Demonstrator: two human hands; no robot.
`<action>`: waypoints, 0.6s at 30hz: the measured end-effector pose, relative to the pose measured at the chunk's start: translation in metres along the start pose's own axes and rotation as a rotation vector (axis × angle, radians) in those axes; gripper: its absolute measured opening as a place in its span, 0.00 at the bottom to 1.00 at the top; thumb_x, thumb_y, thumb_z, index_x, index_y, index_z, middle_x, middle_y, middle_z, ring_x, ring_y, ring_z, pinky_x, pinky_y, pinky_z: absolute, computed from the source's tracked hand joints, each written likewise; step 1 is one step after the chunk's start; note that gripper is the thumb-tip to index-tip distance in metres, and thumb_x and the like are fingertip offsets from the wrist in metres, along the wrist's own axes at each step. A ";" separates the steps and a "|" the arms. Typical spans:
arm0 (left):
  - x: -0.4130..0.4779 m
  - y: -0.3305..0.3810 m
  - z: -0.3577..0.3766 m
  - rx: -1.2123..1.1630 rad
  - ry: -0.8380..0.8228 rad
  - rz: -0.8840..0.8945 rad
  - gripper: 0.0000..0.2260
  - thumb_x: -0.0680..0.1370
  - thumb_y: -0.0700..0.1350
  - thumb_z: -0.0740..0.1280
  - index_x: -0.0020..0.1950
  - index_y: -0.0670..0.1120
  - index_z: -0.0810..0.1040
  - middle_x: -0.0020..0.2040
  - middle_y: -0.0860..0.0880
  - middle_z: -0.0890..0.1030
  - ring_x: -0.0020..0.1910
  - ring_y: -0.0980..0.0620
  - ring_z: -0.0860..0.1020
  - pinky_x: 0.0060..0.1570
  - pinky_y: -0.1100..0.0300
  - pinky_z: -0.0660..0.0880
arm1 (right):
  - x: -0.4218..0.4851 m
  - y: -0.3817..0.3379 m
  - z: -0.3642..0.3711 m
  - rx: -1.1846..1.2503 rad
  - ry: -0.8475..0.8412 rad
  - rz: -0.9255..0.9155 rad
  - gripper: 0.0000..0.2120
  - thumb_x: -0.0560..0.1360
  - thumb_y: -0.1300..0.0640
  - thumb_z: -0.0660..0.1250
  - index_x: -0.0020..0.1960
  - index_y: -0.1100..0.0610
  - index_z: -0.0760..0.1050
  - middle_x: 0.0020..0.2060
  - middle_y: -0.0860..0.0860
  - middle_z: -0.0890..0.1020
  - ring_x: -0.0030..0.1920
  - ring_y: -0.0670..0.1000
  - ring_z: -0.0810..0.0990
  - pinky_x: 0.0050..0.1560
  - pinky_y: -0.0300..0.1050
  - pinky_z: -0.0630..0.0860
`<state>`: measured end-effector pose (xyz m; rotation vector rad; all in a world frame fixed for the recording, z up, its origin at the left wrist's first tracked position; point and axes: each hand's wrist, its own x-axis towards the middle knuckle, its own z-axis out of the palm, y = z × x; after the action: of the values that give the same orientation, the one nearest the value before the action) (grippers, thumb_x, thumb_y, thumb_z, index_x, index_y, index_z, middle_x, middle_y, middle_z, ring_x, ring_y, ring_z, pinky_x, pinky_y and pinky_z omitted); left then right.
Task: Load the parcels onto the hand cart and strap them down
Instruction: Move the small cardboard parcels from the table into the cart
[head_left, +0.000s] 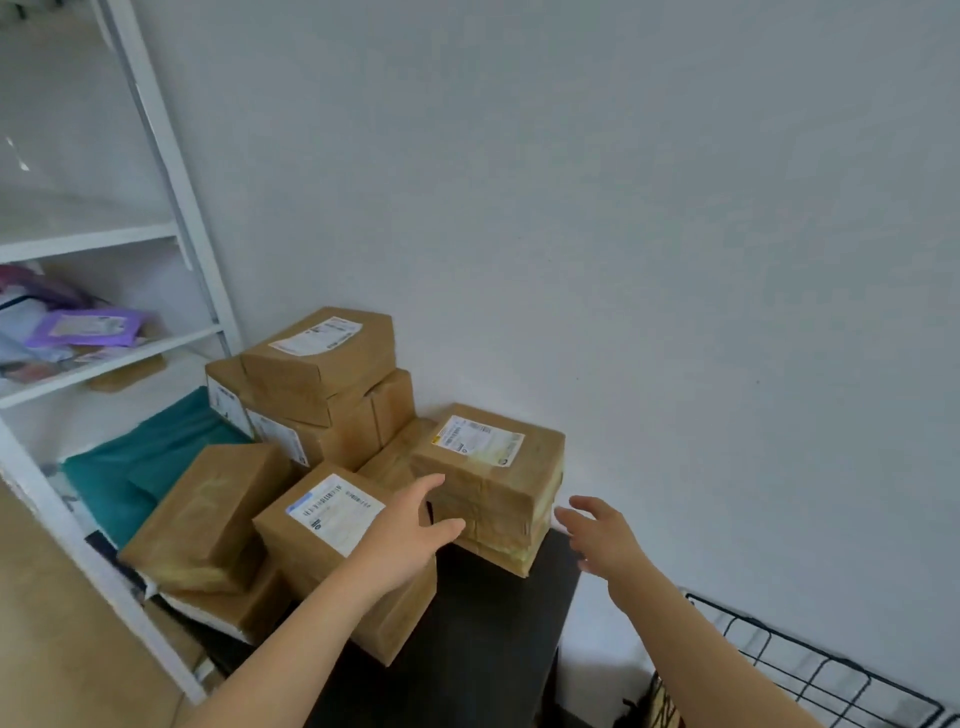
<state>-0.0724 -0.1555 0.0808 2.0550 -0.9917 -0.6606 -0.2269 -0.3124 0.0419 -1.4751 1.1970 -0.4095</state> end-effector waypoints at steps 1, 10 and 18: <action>0.013 0.002 0.001 -0.031 0.007 -0.021 0.27 0.77 0.49 0.67 0.73 0.55 0.61 0.74 0.52 0.63 0.72 0.52 0.62 0.68 0.55 0.63 | 0.011 -0.002 0.001 0.027 -0.017 0.046 0.26 0.77 0.47 0.65 0.71 0.53 0.64 0.65 0.54 0.72 0.62 0.56 0.73 0.56 0.50 0.75; 0.085 0.007 0.018 -0.169 0.065 -0.136 0.26 0.77 0.46 0.67 0.73 0.51 0.62 0.73 0.50 0.64 0.72 0.51 0.64 0.67 0.55 0.63 | 0.079 0.001 0.024 0.310 -0.250 0.376 0.39 0.67 0.35 0.70 0.70 0.51 0.62 0.66 0.58 0.70 0.63 0.61 0.71 0.59 0.60 0.72; 0.108 0.002 0.022 -0.323 0.116 -0.197 0.26 0.77 0.45 0.67 0.73 0.49 0.62 0.71 0.51 0.67 0.64 0.54 0.69 0.56 0.61 0.66 | 0.099 -0.004 0.032 0.370 -0.227 0.415 0.32 0.70 0.42 0.70 0.67 0.54 0.64 0.61 0.59 0.74 0.57 0.60 0.76 0.50 0.54 0.73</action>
<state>-0.0276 -0.2528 0.0565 1.8916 -0.5790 -0.7411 -0.1578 -0.3786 0.0003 -0.9011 1.1368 -0.1608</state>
